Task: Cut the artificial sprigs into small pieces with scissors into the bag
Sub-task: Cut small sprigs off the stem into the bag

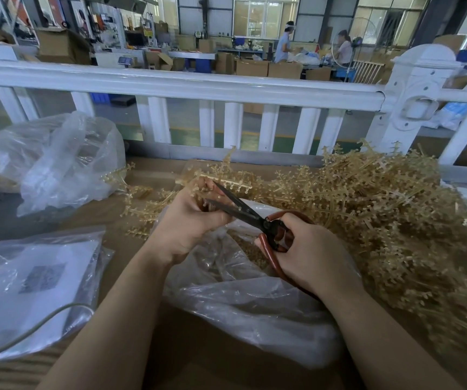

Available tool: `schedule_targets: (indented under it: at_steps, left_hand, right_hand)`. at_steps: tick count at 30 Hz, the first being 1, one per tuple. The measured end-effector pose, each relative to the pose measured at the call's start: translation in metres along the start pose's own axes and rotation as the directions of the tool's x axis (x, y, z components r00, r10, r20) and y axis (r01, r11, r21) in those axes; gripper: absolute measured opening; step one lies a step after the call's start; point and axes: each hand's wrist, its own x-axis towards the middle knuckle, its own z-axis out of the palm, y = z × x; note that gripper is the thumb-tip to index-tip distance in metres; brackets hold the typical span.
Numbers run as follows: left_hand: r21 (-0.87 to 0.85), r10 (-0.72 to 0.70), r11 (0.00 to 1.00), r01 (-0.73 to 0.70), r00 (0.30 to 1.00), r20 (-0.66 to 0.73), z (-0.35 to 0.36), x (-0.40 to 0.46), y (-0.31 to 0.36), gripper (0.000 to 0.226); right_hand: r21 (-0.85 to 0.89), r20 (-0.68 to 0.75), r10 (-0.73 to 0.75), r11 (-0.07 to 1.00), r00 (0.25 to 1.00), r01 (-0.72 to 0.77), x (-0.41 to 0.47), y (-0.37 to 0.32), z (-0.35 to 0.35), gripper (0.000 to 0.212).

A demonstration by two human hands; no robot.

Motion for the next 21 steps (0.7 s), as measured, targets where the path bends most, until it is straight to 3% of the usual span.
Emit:
schedule_targets:
  at_steps: [6,21]
  left_hand:
    - [-0.002,-0.038,0.999,0.038,0.999,-0.016,-0.0021,-0.0009,-0.0010,0.013]
    - [0.009,-0.141,0.990,0.143,0.986,-0.089,-0.0058,-0.0022,-0.0006,0.021]
  right_hand:
    - [-0.008,-0.012,0.015,1.000,1.000,-0.015,-0.0010,-0.0011,0.0002,0.043]
    - [-0.003,-0.067,0.023,1.000,0.997,-0.023,-0.0027,0.0004,-0.0014,0.035]
